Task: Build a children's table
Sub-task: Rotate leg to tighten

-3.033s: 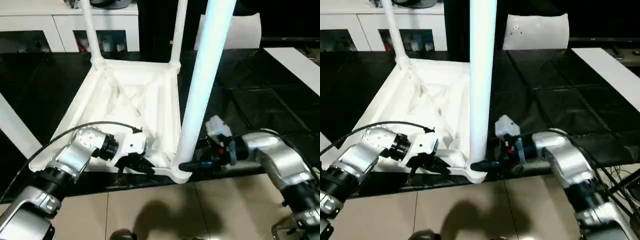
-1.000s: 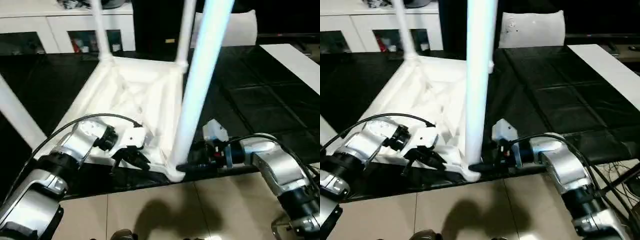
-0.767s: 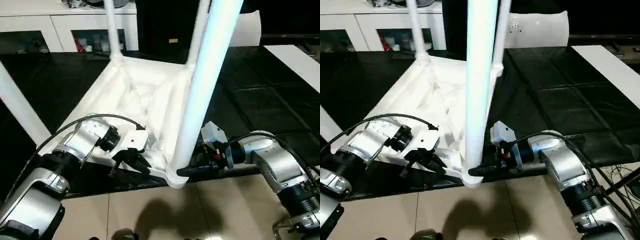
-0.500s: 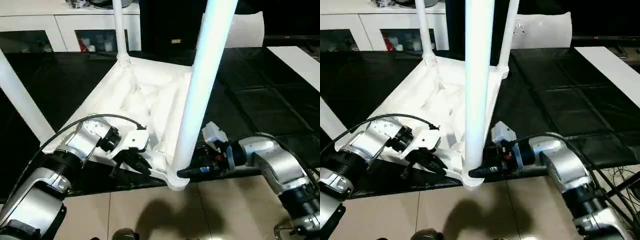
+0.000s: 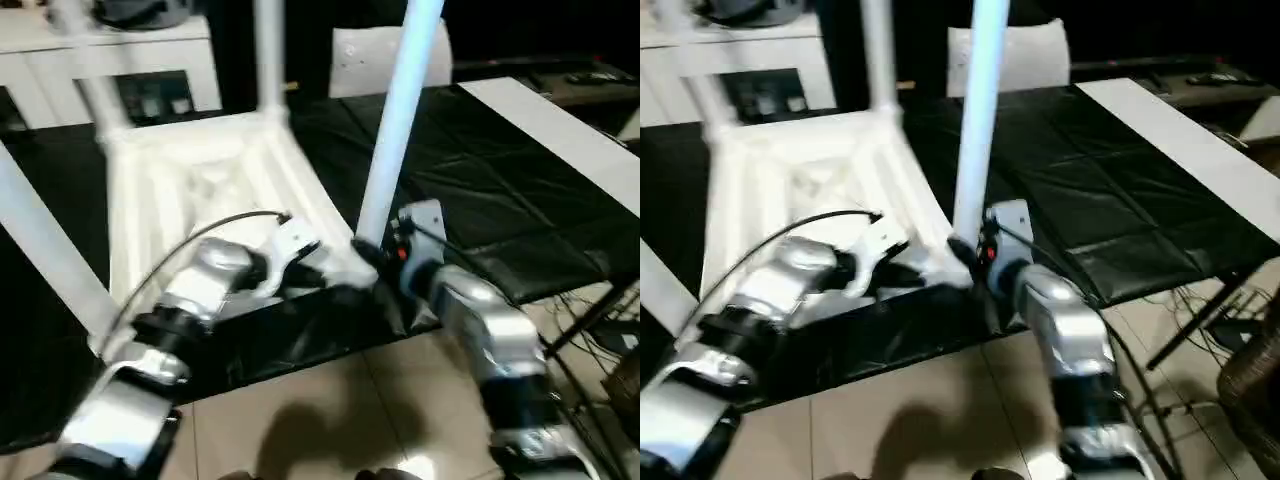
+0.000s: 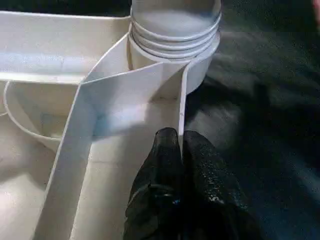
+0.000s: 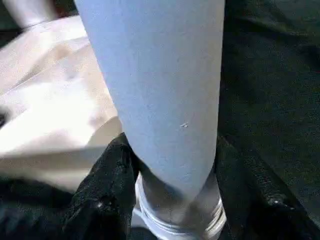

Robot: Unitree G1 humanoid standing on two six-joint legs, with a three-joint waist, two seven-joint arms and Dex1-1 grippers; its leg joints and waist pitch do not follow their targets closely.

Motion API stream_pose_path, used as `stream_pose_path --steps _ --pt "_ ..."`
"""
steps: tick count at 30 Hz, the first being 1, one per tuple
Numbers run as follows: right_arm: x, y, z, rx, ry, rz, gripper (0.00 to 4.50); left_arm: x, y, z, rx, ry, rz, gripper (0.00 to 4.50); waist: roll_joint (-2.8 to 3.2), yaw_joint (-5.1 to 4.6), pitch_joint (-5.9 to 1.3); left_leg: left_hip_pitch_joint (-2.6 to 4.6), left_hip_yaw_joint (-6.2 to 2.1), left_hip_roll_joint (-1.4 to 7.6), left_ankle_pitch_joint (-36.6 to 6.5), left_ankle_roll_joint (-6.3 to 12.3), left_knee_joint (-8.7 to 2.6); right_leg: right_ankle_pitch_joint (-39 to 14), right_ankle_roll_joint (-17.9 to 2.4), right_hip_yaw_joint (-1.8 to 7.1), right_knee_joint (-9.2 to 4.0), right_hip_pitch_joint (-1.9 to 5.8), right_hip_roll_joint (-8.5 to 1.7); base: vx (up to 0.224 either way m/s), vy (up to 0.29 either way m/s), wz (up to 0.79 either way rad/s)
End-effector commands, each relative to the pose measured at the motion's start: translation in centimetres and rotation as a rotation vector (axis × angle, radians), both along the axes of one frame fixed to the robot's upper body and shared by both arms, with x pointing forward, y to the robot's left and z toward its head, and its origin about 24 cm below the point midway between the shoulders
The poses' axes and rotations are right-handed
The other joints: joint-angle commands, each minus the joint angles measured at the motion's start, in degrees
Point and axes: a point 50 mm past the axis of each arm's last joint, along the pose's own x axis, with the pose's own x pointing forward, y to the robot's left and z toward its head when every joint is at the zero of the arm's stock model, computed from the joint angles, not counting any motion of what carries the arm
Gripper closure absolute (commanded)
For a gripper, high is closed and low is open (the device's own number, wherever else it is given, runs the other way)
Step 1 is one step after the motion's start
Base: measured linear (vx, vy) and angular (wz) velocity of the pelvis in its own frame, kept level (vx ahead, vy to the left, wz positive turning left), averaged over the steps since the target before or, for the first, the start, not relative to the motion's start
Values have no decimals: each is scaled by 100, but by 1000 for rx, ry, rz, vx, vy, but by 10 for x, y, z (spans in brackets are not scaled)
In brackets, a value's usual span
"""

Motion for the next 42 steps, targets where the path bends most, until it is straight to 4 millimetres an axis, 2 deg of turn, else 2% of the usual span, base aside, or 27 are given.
stream_pose_path --steps 1,3,5,6,8,9,11,13,14,15,18,19,20,21,23,25,29,30,32,34,35,38,39,40,41,42 --pt "-2 36 -9 45 71 22 257 13 -19 28 -47 -138 62 450 66 13 -387 75 -229 319 -2196 -128 -445 -2736 -663 318 -512 180 -476 0 0 0" --pt "2 37 -5 44 44 -16 257 12 -21 28 -53 -140 77 450 68 33 -414 41 -206 317 -1928 -80 -442 -2250 -808 359 -454 209 -475 0 0 0" --pt "4 38 -3 30 13 -28 201 10 -21 26 -41 -140 74 450 55 63 -441 -8 -175 336 -1449 38 -437 -1474 -1023 397 -341 250 -460 0 0 0" --pt "4 37 -1 30 -7 -31 187 9 -20 25 -29 -144 65 450 54 69 -449 -20 -167 332 -1324 74 -429 -1306 -1074 405 -313 263 -461 0 0 0" --pt "4 36 0 29 -25 -32 178 8 -19 24 -20 -148 54 450 37 97 -479 -49 -145 317 -946 202 -389 -868 -1198 428 -239 287 -468 0 0 0" --pt "3 24 6 7 -113 4 166 3 -13 20 -11 -139 -17 450 0 147 -487 -80 -123 296 -628 377 -363 -555 -1263 439 -183 299 -463 0 0 0" --pt "2 19 7 -1 -138 12 144 1 -11 18 -9 -134 -40 450 21 168 -477 -74 -102 304 -583 504 -350 -493 -1301 449 -177 300 -464 0 0 0" --pt "-1 1 14 -23 -207 56 123 -3 -4 17 -14 -125 -103 450 21 200 -475 -50 -106 327 -583 540 -360 -522 -1302 443 -169 296 -440 0 0 0" --pt "-1 1 14 -23 -207 56 123 -3 -4 17 -14 -125 -103 450 21 200 -475 -50 -106 327 -583 540 -360 -522 -1302 443 -169 296 -440 0 0 0" --pt "-2 -5 17 -26 -226 77 110 -4 -1 16 -12 -122 -135 450 33 215 -466 -20 -98 343 -665 520 -365 -622 -1312 450 -182 264 -440 0 0 0" --pt "-6 -21 25 -47 -261 174 85 -9 5 15 3 -118 -256 450 26 273 -433 -4 -92 347 -942 428 -393 -1027 -1179 461 -235 256 -429 0 0 0" --pt "-7 -23 26 -52 -265 193 85 -10 7 15 8 -113 -268 450 48 300 -437 34 -87 355 -1031 370 -394 -1141 -1128 467 -248 245 -427 0 0 0" --pt "-12 -28 30 -79 -280 322 85 -12 11 13 39 -95 -332 450 38 311 -413 34 -83 348 -1130 317 -405 -1294 -1122 474 -266 233 -421 0 0 0" --pt "-12 -28 30 -79 -280 322 85 -12 11 13 39 -95 -332 450 41 339 -418 46 -80 349 -1196 293 -406 -1383 -1097 476 -276 237 -428 0 0 0" --pt "-22 -32 31 -121 -279 508 85 -16 15 13 70 -83 -428 450 34 410 -409 62 -88 353 -1350 268 -414 -1604 -990 483 -310 240 -433 0 0 0" --pt "-32 -37 26 -205 -249 741 85 -22 17 14 82 -53 -562 450 20 436 -419 48 -94 357 -1347 266 -414 -1551 -1017 484 -287 256 -436 0 0 0" --pt "-40 -40 27 -191 -198 919 85 -28 19 17 99 -14 -686 450 13 563 -424 59 -72 389 -1223 331 -399 -1513 -1112 498 -272 230 -457 0 0 0" --pt "-44 -41 28 -170 -166 997 85 -30 20 19 107 14 -742 450 -58 561 -423 49 -66 396 -1184 339 -402 -1500 -1117 497 -263 229 -450 0 0 0" --pt "-45 -41 28 -166 -158 1020 85 -30 21 20 107 22 -755 450 -40 626 -433 57 -67 411 -1081 376 -391 -1465 -1160 496 -228 226 -463 0 0 0" --pt "-47 -43 26 -153 -109 1107 85 -33 21 22 123 55 -844 450 -40 685 -437 69 -68 415 -1060 352 -393 -1489 -1168 492 -226 213 -466 0 0 0" --pt "-47 -43 26 -152 -101 1120 112 -34 21 23 130 59 -862 450 -39 708 -437 66 -68 417 -1049 344 -394 -1513 -1153 497 -233 214 -475 0 0 0" --pt "-47 -44 19 -177 -68 1177 124 -35 22 23 155 73 -911 450 -50 747 -436 58 -64 409 -1093 280 -392 -1670 -1108 495 -246 208 -493 0 0 0" --pt "-48 -43 18 -176 -59 1189 124 -35 21 23 155 75 -911 450 -72 755 -437 63 -61 409 -1091 270 -392 -1692 -1095 497 -250 208 -492 0 0 0" --pt "-49 -43 17 -173 -53 1198 154 -35 21 23 153 76 -912 450 -65 773 -435 66 -60 406 -1084 265 -393 -1716 -1083 497 -248 203 -484 0 0 0" --pt "-50 -43 17 -167 -46 1205 154 -35 22 23 155 75 -913 450 -27 790 -433 62 -73 413 -1097 245 -397 -1743 -1062 498 -248 208 -496 0 0 0" --pt "-52 -43 17 -154 -38 1222 166 -34 22 23 154 78 -910 450 -42 785 -437 58 -71 413 -1102 241 -398 -1734 -1049 496 -249 212 -489 0 0 0"
